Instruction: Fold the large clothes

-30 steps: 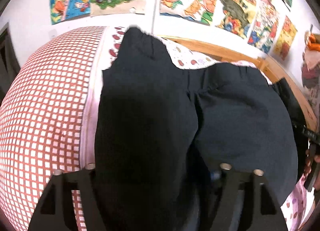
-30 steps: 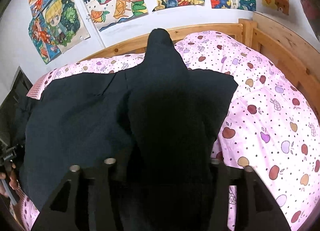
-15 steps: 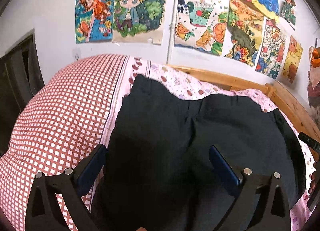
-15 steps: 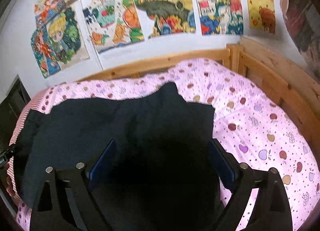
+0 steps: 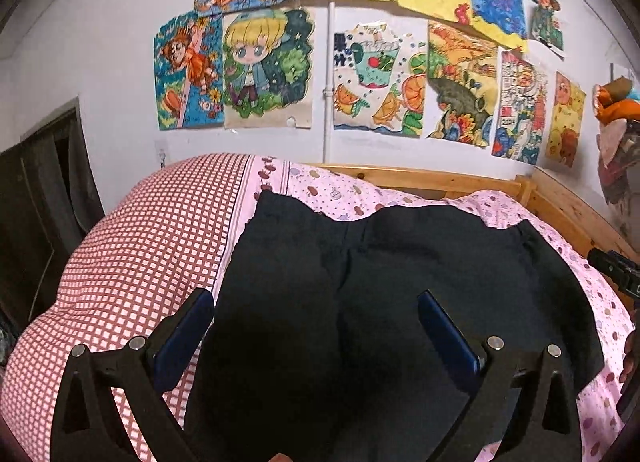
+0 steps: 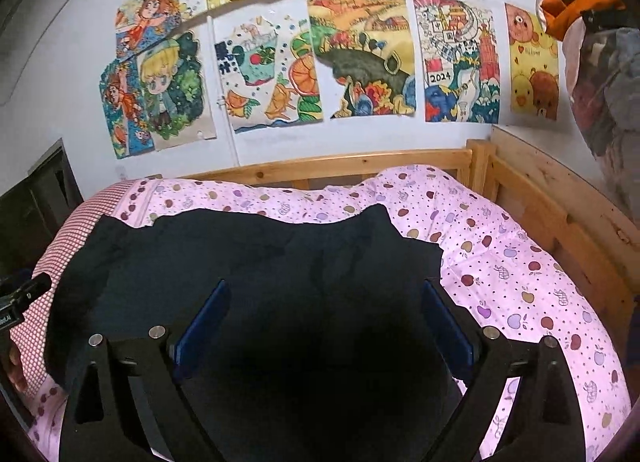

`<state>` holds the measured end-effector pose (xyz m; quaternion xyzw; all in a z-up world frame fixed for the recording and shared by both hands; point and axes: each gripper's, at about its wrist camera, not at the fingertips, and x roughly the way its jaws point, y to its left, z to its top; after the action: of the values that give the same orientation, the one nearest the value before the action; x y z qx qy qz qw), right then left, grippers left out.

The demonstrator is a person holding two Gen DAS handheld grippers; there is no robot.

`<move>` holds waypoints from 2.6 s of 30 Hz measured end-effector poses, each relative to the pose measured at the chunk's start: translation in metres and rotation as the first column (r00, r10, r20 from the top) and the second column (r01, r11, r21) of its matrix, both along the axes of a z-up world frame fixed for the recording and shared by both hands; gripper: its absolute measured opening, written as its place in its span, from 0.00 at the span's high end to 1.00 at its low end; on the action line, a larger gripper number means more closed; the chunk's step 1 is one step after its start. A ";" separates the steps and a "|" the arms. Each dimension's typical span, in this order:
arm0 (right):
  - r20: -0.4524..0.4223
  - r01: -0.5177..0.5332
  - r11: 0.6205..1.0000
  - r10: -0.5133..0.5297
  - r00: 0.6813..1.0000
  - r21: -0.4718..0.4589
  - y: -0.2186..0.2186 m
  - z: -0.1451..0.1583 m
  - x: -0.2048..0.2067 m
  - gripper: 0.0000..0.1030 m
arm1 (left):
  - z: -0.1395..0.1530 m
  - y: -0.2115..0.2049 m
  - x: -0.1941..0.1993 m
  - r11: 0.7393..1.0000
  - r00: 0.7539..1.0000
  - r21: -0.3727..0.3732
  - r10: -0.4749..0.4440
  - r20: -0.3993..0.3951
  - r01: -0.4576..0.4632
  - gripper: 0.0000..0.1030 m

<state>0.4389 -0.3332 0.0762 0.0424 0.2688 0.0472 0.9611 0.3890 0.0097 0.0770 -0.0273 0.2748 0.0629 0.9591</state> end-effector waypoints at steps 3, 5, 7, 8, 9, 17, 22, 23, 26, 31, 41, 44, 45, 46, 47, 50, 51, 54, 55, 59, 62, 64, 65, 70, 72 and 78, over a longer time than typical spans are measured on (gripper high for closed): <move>0.011 -0.006 1.000 0.006 1.000 -0.006 0.004 0.006 -0.013 0.10 | 0.010 -0.004 -0.014 1.000 1.000 0.008 -0.011 0.014 0.011 0.00; 0.020 -0.010 1.000 0.011 1.000 -0.015 0.006 0.011 -0.024 0.10 | 0.018 -0.007 -0.023 1.000 1.000 0.020 -0.019 0.024 0.018 0.00; 0.032 -0.018 1.000 0.019 0.999 -0.021 0.008 0.018 -0.036 0.10 | 0.028 -0.010 -0.032 0.999 0.999 0.038 -0.026 0.037 0.025 0.00; 0.039 -0.022 0.999 0.023 0.999 -0.024 0.010 0.022 -0.042 0.10 | 0.032 -0.011 -0.036 0.999 0.999 0.042 -0.026 0.044 0.024 0.00; 0.046 -0.025 0.999 0.027 0.999 -0.026 0.011 0.026 -0.048 0.10 | 0.036 -0.011 -0.040 0.999 0.998 0.046 -0.026 0.052 0.024 0.00; 0.082 -0.049 0.998 0.051 0.995 -0.027 0.021 0.052 -0.091 0.10 | 0.068 -0.019 -0.073 0.995 0.996 0.099 -0.032 0.089 0.023 0.00; 0.097 -0.079 0.996 0.082 0.992 -0.036 0.029 0.067 -0.119 0.10 | 0.082 -0.026 -0.095 0.992 0.995 0.124 -0.026 0.092 0.014 0.00; 0.099 -0.087 0.996 0.090 0.991 -0.030 0.030 0.069 -0.126 0.10 | 0.085 -0.027 -0.098 0.992 0.995 0.124 -0.022 0.093 0.011 0.00; 0.099 -0.107 0.994 0.109 0.989 -0.018 0.033 0.075 -0.142 0.10 | 0.093 -0.029 -0.113 0.993 0.994 0.114 -0.020 0.108 0.008 0.00; 0.118 -0.117 0.992 0.121 0.986 -0.037 0.037 0.084 -0.171 0.10 | 0.100 -0.038 -0.141 0.993 0.991 0.119 -0.034 0.129 0.018 0.00; 0.141 -0.138 0.989 0.146 0.979 -0.060 0.044 0.098 -0.226 0.10 | 0.102 -0.047 -0.193 0.995 0.986 0.094 -0.054 0.157 0.039 0.00; 0.145 -0.142 0.987 0.152 0.978 -0.074 0.046 0.098 -0.241 0.10 | 0.101 -0.047 -0.206 0.995 0.988 0.091 -0.059 0.142 0.047 0.00; 0.144 -0.143 0.986 0.154 0.978 -0.081 0.046 0.098 -0.246 0.10 | 0.101 -0.047 -0.212 0.994 0.988 0.093 -0.063 0.142 0.050 0.00; 0.141 -0.143 0.986 0.154 0.978 -0.085 0.047 0.098 -0.250 0.10 | 0.101 -0.048 -0.218 0.994 0.987 0.098 -0.065 0.144 0.051 0.00; 0.137 -0.143 0.986 0.154 0.979 -0.085 0.047 0.097 -0.254 0.10 | 0.100 -0.048 -0.222 0.993 0.987 0.103 -0.065 0.146 0.051 0.00; 0.133 -0.144 0.987 0.153 0.979 -0.073 0.046 0.094 -0.267 0.10 | 0.099 -0.048 -0.235 0.993 0.987 0.102 -0.067 0.143 0.052 0.00; 0.134 -0.147 0.987 0.155 0.979 -0.067 0.046 0.093 -0.272 0.10 | 0.098 -0.048 -0.239 0.994 0.987 0.100 -0.067 0.143 0.053 0.00; 0.134 -0.155 0.986 0.162 0.978 -0.062 0.046 0.087 -0.283 0.10 | 0.093 -0.047 -0.251 0.994 0.987 0.091 -0.065 0.150 0.052 0.00; 0.133 -0.157 0.986 0.164 0.977 -0.063 0.046 0.085 -0.287 0.10 | 0.091 -0.047 -0.254 0.994 0.986 0.091 -0.067 0.150 0.054 0.00; 0.136 -0.159 0.986 0.166 0.977 -0.058 0.044 0.076 -0.303 0.10 | 0.079 -0.050 -0.267 0.993 0.987 0.103 -0.074 0.144 0.060 0.00; 0.126 -0.161 0.986 0.165 0.978 -0.039 0.039 0.071 -0.310 0.10 | 0.071 -0.051 -0.274 0.992 0.987 0.107 -0.076 0.142 0.062 0.00; 0.121 -0.156 0.987 0.159 0.980 -0.031 0.035 0.066 -0.314 0.10 | 0.066 -0.051 -0.278 0.992 0.986 0.109 -0.080 0.143 0.065 0.00; 0.120 -0.152 0.988 0.155 0.981 -0.029 0.033 0.064 -0.316 0.10 | 0.064 -0.051 -0.280 0.992 0.986 0.111 -0.079 0.146 0.063 0.00; 0.122 -0.139 0.990 0.143 0.982 -0.035 0.028 0.051 -0.325 0.10 | 0.054 -0.055 -0.289 0.991 0.983 0.120 -0.082 0.163 0.063 0.00; 0.124 -0.137 0.990 0.140 0.982 -0.031 0.027 0.045 -0.328 0.10 | 0.048 -0.056 -0.292 0.992 0.982 0.108 -0.087 0.168 0.069 0.00; 0.135 -0.132 0.991 0.133 0.982 -0.017 0.024 0.030 -0.338 0.10 | 0.029 -0.056 -0.298 0.992 0.982 0.114 -0.071 0.176 0.051 0.00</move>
<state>0.1009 -0.3091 0.1061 0.0172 0.2052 0.1128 0.9720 0.0908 -0.0460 0.1056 0.0276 0.1838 0.0457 0.9815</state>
